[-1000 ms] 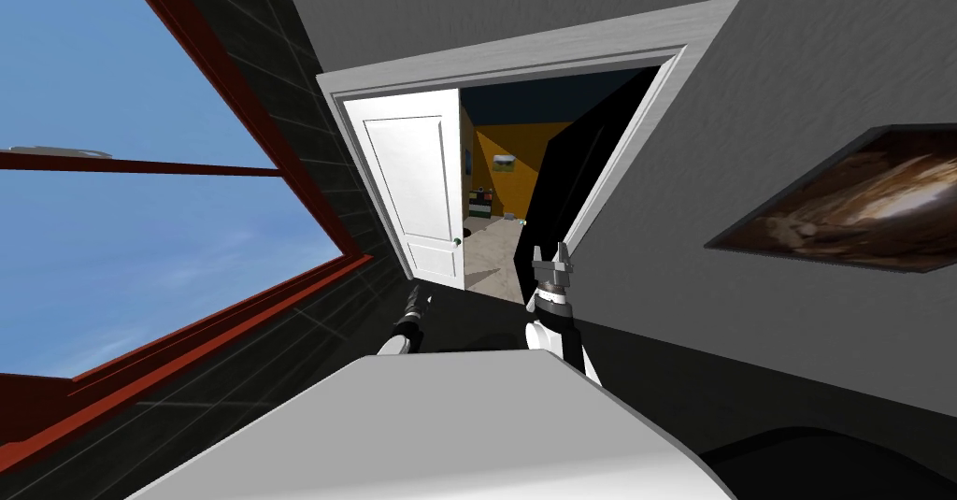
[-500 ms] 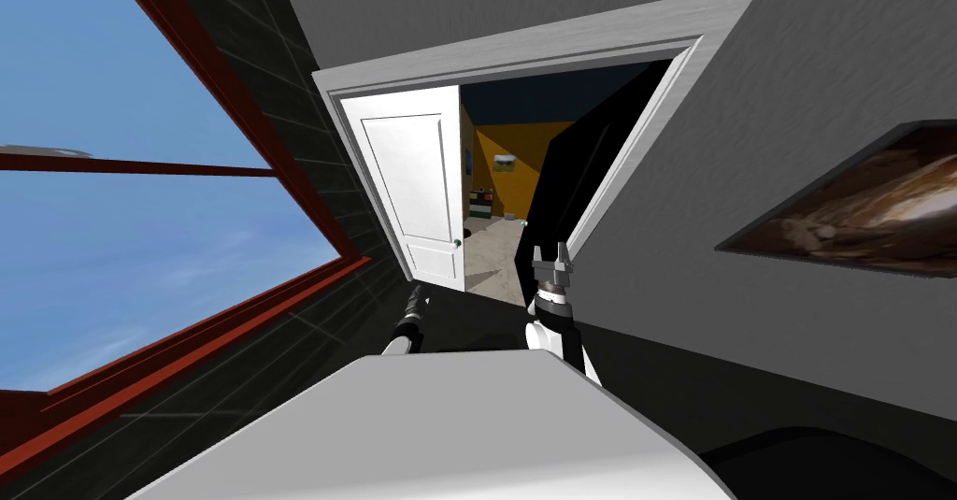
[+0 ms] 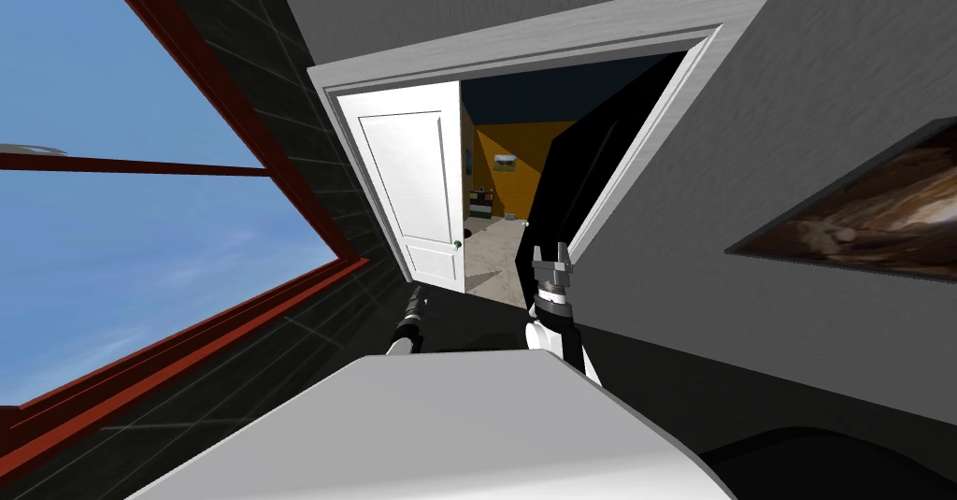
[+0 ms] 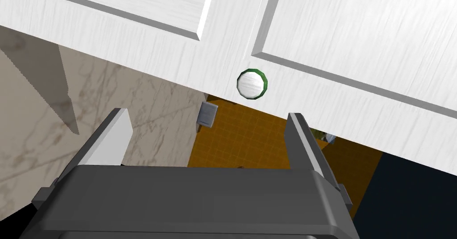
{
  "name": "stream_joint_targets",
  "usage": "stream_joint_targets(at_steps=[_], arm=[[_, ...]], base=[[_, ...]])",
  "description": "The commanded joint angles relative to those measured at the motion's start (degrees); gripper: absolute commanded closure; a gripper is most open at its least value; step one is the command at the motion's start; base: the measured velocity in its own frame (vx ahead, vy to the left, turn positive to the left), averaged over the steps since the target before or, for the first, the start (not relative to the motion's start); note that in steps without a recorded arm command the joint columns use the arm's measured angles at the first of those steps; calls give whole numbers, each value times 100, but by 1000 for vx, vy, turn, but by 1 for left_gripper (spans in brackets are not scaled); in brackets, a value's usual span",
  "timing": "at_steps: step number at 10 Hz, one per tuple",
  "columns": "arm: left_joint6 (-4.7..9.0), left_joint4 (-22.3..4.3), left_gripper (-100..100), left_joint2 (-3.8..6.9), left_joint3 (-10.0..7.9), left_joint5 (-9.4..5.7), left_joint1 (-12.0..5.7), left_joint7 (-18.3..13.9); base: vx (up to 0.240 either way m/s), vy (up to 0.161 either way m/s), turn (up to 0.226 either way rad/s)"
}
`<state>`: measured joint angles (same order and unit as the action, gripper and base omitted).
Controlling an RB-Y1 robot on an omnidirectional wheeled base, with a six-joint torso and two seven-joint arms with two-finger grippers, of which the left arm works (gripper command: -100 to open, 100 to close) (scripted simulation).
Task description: Push the door open
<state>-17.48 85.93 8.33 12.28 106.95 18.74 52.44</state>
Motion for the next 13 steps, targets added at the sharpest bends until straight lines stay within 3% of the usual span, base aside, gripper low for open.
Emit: stream_joint_targets(at_steps=[1,2,3,4,5,6,7,8,9,10,12,13], arm=[[-125,-122,-100,14,34,286,-36,144],[-125,-122,-100,14,34,342,-36,144],[-229,-227,-100,26,61,565,-68,272],[-229,-227,-100,26,61,620,-68,272],[-333,-332,-100,37,87,845,-99,400],[-333,-332,-100,37,87,899,-99,400],[-437,-437,-100,49,114,1126,-131,527],[-437,-437,-100,49,114,1177,-131,527],[-537,-538,-100,59,139,1405,-161,650],[-537,-538,-100,59,139,1445,-161,650],[-732,-736,-100,80,189,1842,-221,891],[-732,-736,-100,80,189,1969,-221,891]], base=[[57,7,4],[48,4,2],[54,7,4],[46,9,3],[55,17,5],[44,9,1],[60,3,5],[49,3,3],[51,5,4],[43,5,2],[65,12,5],[64,5,1]])
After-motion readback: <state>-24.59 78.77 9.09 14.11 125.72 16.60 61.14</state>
